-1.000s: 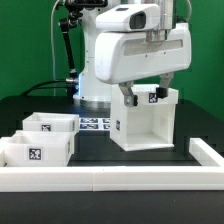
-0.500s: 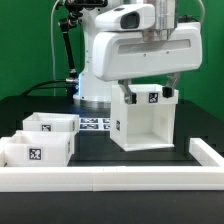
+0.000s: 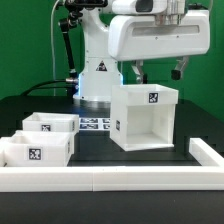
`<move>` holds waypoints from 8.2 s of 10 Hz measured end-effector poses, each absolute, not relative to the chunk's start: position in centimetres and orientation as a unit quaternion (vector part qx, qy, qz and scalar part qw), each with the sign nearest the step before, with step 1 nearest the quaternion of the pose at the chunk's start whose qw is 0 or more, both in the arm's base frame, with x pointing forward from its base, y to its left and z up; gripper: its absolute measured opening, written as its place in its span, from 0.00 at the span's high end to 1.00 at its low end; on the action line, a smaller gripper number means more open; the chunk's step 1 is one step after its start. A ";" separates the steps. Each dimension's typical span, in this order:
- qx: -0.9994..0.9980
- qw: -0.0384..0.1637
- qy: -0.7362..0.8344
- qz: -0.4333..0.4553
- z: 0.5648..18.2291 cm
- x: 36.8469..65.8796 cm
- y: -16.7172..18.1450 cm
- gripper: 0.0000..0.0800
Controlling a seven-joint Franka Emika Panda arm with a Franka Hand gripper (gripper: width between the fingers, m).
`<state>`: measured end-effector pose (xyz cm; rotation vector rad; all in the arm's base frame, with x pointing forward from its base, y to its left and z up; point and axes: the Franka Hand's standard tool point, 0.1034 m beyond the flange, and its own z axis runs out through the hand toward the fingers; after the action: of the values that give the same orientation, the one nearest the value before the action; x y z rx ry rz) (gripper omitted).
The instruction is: Assemble drawer
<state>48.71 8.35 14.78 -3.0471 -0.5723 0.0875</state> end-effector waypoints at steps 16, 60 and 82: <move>-0.988 0.028 -0.152 0.028 9.8 41.7 11.6 0.33; -0.914 0.076 0.398 -0.021 10.2 58.9 9.5 0.95; -0.734 0.117 0.668 0.043 10.0 64.8 10.2 0.40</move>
Offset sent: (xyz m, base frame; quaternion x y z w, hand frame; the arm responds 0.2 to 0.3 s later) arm 0.0000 0.0000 0.0000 0.0000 0.0000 0.0000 1.0000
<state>64.80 10.20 9.98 -2.1473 1.9542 0.1255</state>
